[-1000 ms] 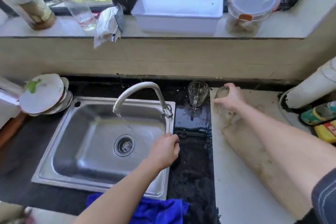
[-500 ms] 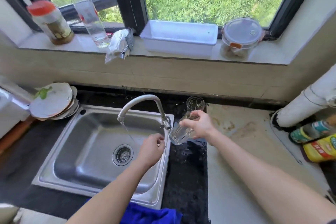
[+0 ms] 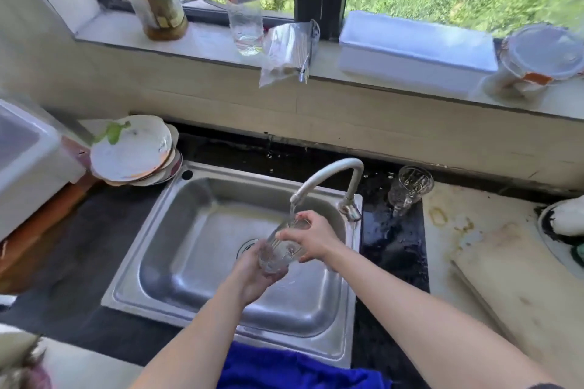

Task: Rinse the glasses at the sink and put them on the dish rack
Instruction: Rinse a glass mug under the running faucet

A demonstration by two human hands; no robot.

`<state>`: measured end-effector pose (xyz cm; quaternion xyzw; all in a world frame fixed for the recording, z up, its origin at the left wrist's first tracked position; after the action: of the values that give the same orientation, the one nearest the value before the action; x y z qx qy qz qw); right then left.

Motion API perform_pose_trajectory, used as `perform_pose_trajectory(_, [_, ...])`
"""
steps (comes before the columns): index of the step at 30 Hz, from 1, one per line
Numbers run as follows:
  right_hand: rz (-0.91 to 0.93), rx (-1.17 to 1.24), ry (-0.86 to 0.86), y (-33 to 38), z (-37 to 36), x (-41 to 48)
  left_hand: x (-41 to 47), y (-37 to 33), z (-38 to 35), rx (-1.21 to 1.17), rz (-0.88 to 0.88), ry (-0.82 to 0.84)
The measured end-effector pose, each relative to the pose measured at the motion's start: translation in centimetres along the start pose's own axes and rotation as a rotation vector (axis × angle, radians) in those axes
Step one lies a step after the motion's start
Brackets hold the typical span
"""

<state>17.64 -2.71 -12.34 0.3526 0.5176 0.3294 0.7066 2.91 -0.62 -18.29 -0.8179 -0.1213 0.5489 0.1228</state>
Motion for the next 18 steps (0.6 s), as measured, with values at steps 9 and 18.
perform_pose_trajectory(9, [-0.042, -0.021, 0.113, 0.6, -0.3, 1.9, 3.9, -1.7, 1.2, 0.105, 0.195, 0.144])
perform_pose_trajectory(18, [-0.177, 0.101, 0.007, -0.4, -0.7, 2.3, 2.9, -2.7, 1.6, -0.144, 0.123, 0.260])
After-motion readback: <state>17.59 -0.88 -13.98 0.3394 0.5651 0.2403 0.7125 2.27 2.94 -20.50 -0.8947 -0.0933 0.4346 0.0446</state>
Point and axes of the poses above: each hand's wrist, its own x-axis towards the middle knuckle, its own z-axis out of the back of the hand, y = z × x, the point moved 4 cm from there along x, towards the middle knuckle, and after that the axes turned 7 degrees about z, right-handed, at the moved point
